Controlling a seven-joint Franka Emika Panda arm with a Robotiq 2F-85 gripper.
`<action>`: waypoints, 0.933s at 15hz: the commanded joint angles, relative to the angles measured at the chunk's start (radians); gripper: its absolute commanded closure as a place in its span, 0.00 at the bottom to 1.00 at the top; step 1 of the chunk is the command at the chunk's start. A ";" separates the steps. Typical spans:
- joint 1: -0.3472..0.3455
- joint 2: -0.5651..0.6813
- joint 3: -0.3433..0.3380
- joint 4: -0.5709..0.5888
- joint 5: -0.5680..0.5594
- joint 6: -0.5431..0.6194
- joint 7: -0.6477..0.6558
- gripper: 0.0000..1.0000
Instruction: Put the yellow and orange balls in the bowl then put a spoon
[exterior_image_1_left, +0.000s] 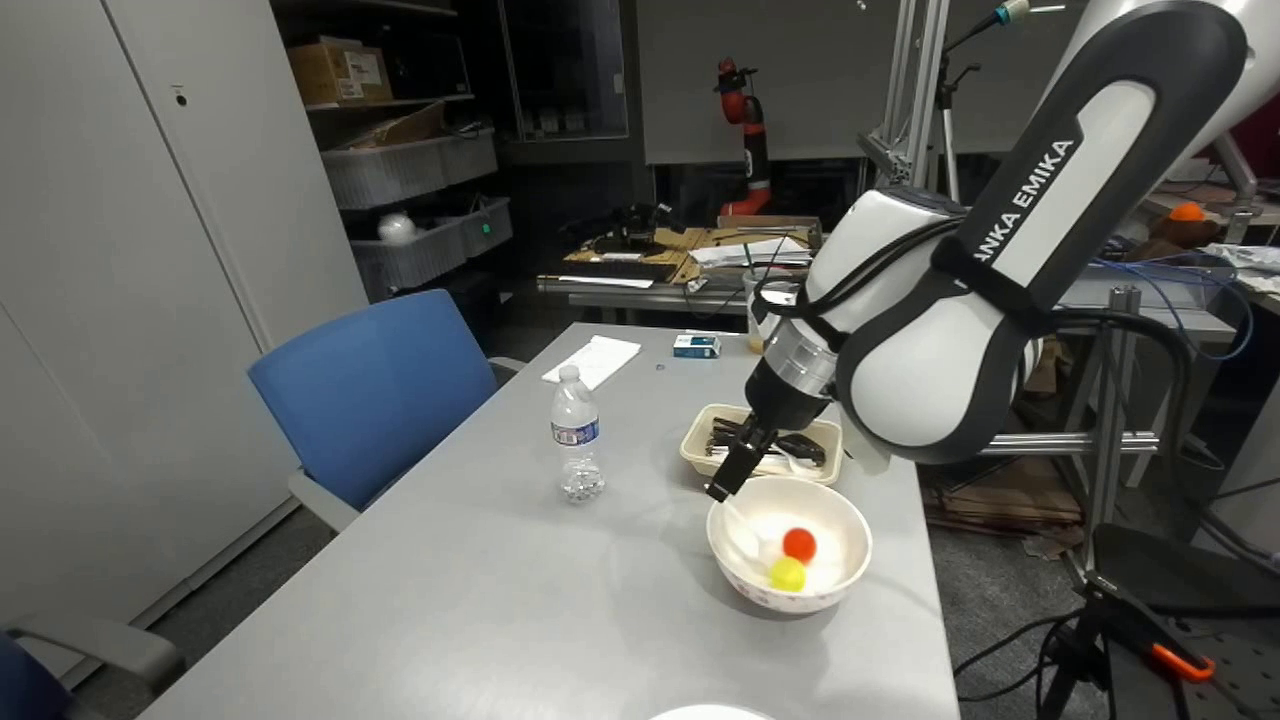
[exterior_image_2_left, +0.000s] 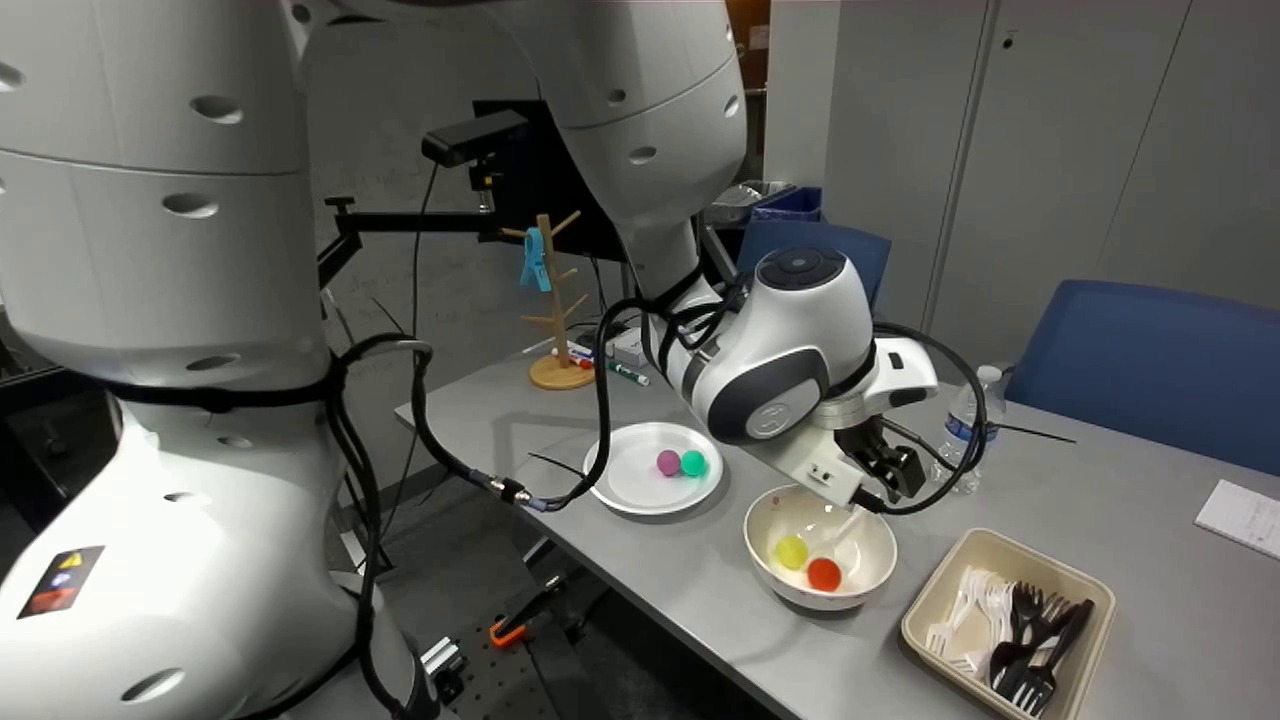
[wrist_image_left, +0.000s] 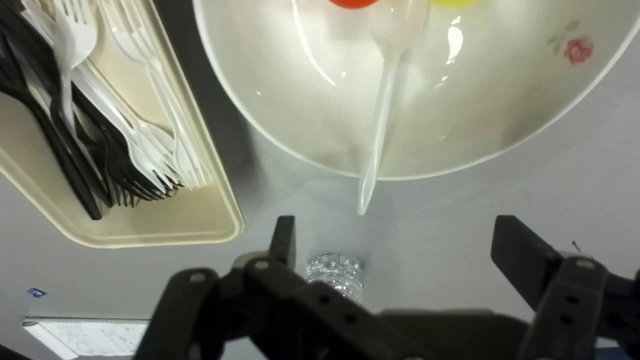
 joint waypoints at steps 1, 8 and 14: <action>0.023 -0.130 -0.034 -0.046 -0.027 -0.147 -0.024 0.00; 0.006 -0.341 0.035 -0.098 0.034 -0.349 -0.103 0.00; 0.180 -0.501 -0.100 -0.171 -0.017 -0.415 -0.101 0.00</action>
